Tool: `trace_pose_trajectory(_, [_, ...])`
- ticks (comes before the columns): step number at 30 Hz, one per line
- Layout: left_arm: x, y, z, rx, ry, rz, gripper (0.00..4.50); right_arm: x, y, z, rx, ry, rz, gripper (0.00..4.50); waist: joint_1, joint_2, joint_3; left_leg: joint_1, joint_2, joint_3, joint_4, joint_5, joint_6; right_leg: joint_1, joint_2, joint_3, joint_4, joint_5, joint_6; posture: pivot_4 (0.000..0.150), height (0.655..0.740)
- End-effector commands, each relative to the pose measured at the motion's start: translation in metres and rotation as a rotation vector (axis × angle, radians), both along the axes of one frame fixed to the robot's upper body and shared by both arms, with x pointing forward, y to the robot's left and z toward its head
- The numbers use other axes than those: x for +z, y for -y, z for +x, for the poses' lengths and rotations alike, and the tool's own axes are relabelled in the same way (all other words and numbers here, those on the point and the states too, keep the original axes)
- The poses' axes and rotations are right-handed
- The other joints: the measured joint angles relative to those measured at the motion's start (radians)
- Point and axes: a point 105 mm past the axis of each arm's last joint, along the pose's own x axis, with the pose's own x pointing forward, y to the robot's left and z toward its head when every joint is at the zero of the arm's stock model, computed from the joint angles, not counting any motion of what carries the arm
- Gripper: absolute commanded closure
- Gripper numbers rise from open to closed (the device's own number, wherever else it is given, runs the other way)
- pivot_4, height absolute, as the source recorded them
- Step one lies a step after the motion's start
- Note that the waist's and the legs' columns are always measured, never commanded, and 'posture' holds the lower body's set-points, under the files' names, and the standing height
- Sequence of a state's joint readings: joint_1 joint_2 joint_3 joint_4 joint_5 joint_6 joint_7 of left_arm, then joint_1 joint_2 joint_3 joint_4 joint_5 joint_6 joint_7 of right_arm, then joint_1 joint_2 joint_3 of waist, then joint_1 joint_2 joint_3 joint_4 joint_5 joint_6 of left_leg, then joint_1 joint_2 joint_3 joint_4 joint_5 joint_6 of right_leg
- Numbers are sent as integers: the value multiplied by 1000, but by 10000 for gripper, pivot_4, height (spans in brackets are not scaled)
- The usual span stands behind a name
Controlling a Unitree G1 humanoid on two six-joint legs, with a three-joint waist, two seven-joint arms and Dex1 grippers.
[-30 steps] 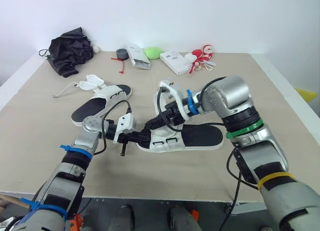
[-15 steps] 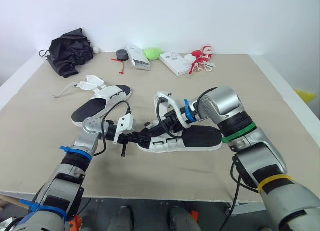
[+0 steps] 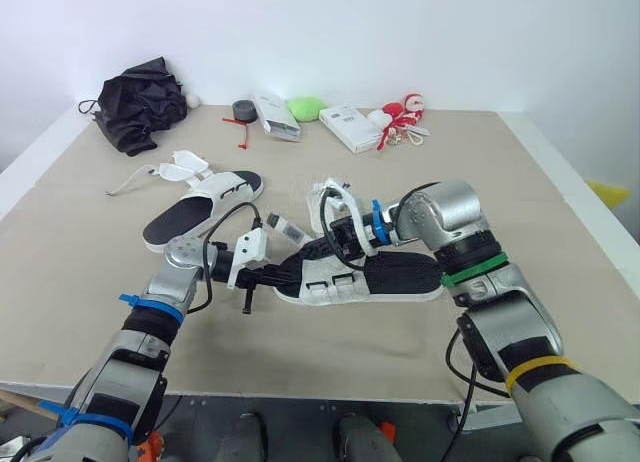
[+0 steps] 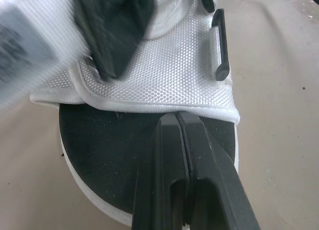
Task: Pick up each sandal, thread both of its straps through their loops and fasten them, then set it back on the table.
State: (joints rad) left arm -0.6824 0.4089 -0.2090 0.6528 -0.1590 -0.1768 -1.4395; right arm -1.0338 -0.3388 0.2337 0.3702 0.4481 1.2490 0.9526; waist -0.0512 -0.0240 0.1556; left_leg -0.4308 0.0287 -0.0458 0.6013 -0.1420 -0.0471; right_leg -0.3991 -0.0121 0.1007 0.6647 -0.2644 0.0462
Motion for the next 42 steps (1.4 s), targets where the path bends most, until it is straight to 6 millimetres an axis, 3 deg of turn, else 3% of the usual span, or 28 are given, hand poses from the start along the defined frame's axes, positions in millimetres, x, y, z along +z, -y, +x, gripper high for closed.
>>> trace_pose_trajectory(1, [-51,-11,-18,10,-170,155,45000,21,7,-4,6,199,89,43391,1,0,0,0,0,0,0,0,0,0,0,0,0,0,0,1500,7380])
trace_pose_trajectory(8, [-51,-10,-18,7,-174,157,45000,24,31,-29,-58,505,263,43391,2,0,0,-1,0,-1,-1,-1,1,2,1,1,0,-2,2,1500,7380])
trace_pose_trajectory(12, [-50,-11,-17,8,-181,157,45000,36,33,-58,14,742,400,43391,2,-1,-1,0,0,-1,-1,-1,0,3,1,1,0,-3,2,1500,7380])
trace_pose_trajectory(17, [-45,-12,-16,9,-196,147,45000,53,20,-52,45,991,376,43391,1,-2,-1,2,0,0,-1,-1,0,5,1,1,0,-3,0,1500,7380])
trace_pose_trajectory(21, [-45,-18,-17,11,-201,165,45000,64,8,-45,61,1300,249,43391,1,-2,-1,3,1,0,-1,-1,0,5,1,1,0,-3,-1,1500,7380])
trace_pose_trajectory(26, [-43,-25,-16,22,-200,175,45000,34,6,-71,336,1609,63,43391,2,-3,-1,2,0,0,-5,-3,-1,4,1,1,-1,-6,0,1500,7380])
trace_pose_trajectory(30, [-44,-25,-17,29,-203,171,45000,24,15,-86,553,1880,-34,43391,2,-2,-1,3,2,-1,-5,-6,-2,5,4,1,-1,-6,3,1500,7380])
trace_pose_trajectory(35, [-47,-25,-20,31,-211,165,45000,22,23,-92,656,2047,-61,43391,-2,-3,-1,7,2,0,-5,-6,-2,9,4,1,-1,-10,-3,1500,7380])
trace_pose_trajectory(39, [-48,-24,-20,35,-213,162,45000,16,34,-83,720,2126,-135,43391,-1,-3,-1,8,2,0,-5,-6,-2,9,4,2,0,-10,-3,1500,7380])
trace_pose_trajectory(42, [-49,-24,-20,36,-215,161,45000,10,40,-77,742,2095,-171,33558,-1,-3,-1,8,2,0,-6,-6,-2,10,4,2,0,-10,-4,1500,7380])
